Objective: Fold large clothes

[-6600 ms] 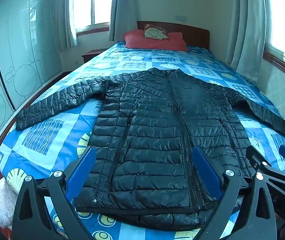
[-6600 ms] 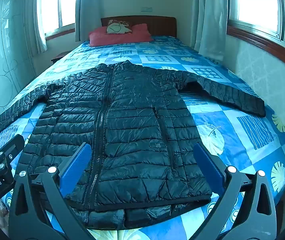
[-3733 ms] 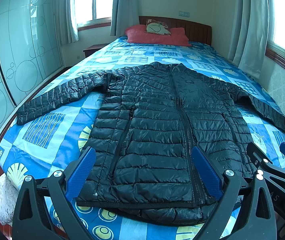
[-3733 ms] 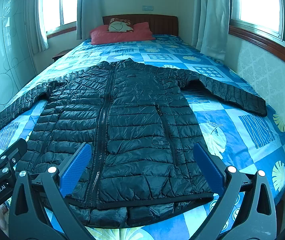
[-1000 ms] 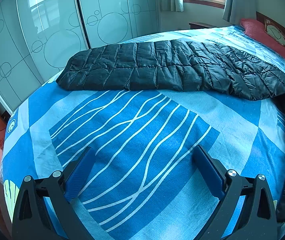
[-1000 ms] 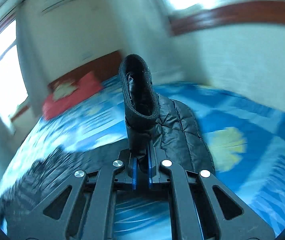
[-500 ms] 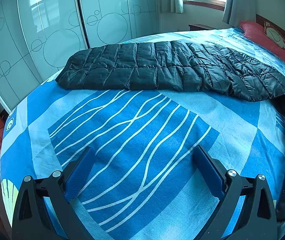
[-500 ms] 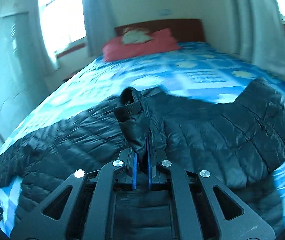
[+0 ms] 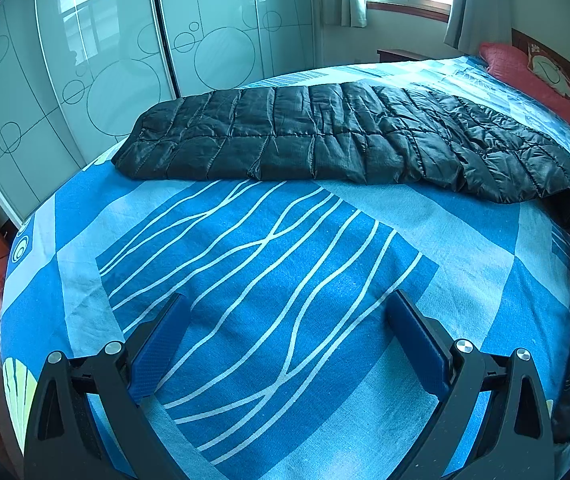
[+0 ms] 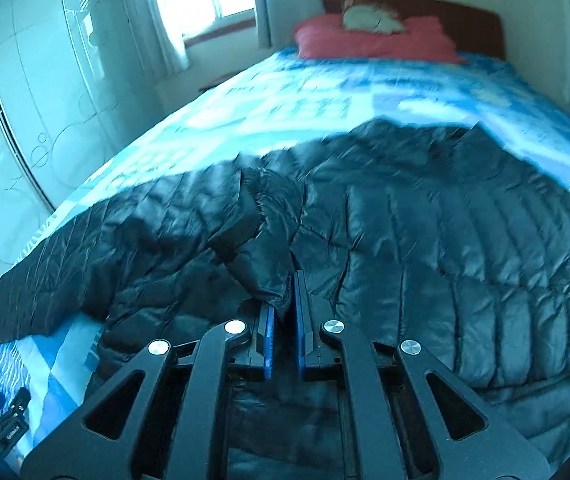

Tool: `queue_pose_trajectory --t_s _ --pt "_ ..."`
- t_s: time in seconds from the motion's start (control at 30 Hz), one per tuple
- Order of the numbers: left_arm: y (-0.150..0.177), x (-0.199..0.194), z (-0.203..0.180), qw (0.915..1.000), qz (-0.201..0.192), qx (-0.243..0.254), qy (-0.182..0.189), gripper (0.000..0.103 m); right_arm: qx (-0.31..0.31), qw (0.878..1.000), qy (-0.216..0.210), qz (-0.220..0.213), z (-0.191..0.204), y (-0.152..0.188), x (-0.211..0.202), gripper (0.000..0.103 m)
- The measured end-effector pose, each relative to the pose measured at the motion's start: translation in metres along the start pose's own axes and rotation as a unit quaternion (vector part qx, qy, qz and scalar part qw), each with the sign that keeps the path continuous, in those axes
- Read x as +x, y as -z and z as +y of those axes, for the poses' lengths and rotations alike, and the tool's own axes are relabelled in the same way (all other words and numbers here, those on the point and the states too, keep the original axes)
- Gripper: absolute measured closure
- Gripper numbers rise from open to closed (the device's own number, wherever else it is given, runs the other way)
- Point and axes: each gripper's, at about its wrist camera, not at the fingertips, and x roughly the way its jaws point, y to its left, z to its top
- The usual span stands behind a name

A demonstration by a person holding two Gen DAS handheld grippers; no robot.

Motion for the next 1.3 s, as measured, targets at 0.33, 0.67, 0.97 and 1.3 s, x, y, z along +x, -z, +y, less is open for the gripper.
queue_pose_trajectory --t_s 0.33,0.67,0.97,1.3 --pt "0.000 0.001 -0.001 1.0000 0.000 0.000 0.000 0.004 0.006 0.998 -0.036 0.042 0.009 0.012 0.009 0.082" --pt "0.000 0.001 -0.001 1.0000 0.000 0.001 0.000 0.004 0.008 0.996 -0.084 -0.026 -0.025 0.028 -0.089 0.037" --pt "0.000 0.001 -0.001 1.0000 -0.001 0.001 0.000 0.004 0.119 0.974 0.164 -0.102 -0.240 0.010 -0.164 0.059" --pt "0.000 0.000 -0.001 1.0000 0.000 0.002 -0.002 0.004 0.148 0.972 0.184 -0.009 -0.317 0.041 -0.127 0.063"
